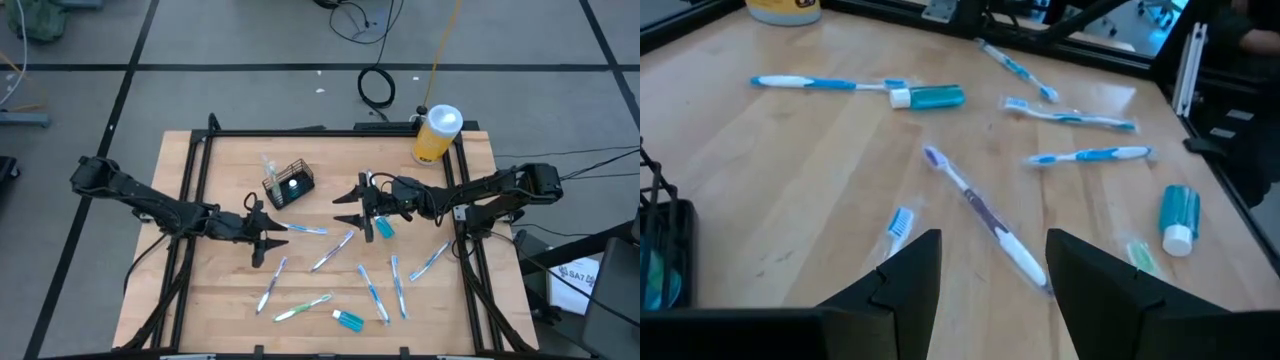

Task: Pick & Place toothbrushing station
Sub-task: Put the blue toothbrush into the black wire organizer

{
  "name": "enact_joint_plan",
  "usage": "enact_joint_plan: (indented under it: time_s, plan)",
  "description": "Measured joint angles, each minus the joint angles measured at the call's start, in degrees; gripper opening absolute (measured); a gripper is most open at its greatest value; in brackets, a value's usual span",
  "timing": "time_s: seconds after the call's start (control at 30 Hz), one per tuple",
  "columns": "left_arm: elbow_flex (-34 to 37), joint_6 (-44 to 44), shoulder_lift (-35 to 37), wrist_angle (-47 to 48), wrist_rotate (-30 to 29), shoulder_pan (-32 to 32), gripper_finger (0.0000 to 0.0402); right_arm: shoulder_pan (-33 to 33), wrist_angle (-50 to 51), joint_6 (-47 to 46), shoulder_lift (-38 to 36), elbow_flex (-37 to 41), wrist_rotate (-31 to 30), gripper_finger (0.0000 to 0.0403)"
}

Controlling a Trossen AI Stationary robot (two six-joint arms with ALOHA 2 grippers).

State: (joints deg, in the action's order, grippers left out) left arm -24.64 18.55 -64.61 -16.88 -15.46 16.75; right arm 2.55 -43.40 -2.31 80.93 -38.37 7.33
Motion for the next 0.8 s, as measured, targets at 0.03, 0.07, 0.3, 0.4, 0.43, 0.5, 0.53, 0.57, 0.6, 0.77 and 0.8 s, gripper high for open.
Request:
enact_joint_plan:
  time_s: [0.03, 0.07, 0.3, 0.4, 0.43, 0.5, 0.53, 0.57, 0.6, 0.77, 0.8]
  plan:
    - [0.00, -0.01, -0.16, 0.02, 0.00, 0.00, 0.0189, -0.02, 0.00, 0.00, 0.00, 0.00, 0.02, 0.0207]
    - [0.00, -0.01, -0.44, -0.02, 0.00, 0.00, 0.0189, -0.02, 0.02, 0.00, 0.00, 0.00, 0.02, 0.0207]
    - [0.00, -0.03, -1.87, -0.13, -0.08, -0.11, 0.0189, 0.00, 0.00, -0.02, 0.00, 0.00, 0.17, 0.0207]
    - [-0.02, -0.04, -1.87, -0.19, -1.36, -0.11, 0.0189, -0.02, 0.03, -0.07, 0.00, 0.00, 0.20, 0.0207]
    - [-0.02, -0.04, -1.87, -0.17, -2.12, -0.11, 0.0189, -0.09, 0.06, -0.30, 0.00, 0.00, 0.22, 0.0207]
    - [-0.02, -0.05, -1.87, -0.17, -3.57, -0.11, 0.0189, -0.32, 0.19, -1.07, 0.00, 0.00, 0.20, 0.0207]
    - [-0.02, -0.05, -1.87, -0.17, -4.22, -0.11, 0.0189, -0.38, 0.24, -1.36, 0.00, 0.00, 0.22, 0.0207]
    - [-0.02, -0.10, -1.87, -0.15, -4.54, -0.11, 0.0189, -0.42, 0.37, -1.50, 0.00, 0.00, 0.29, 0.0207]
    - [-0.02, -0.14, -1.87, -0.15, -4.77, -0.11, 0.0189, -0.42, 0.46, -1.53, 0.00, 0.00, 0.37, 0.0207]
    - [-0.02, -0.18, -1.87, -0.15, -5.18, -0.11, 0.0189, -0.20, 4.60, 0.30, 0.00, 0.00, 0.18, 0.0207]
    - [-0.03, -0.16, -1.87, -0.15, -5.18, -0.11, 0.0189, 0.01, 6.09, 1.25, 0.00, 0.00, -0.11, 0.0207]
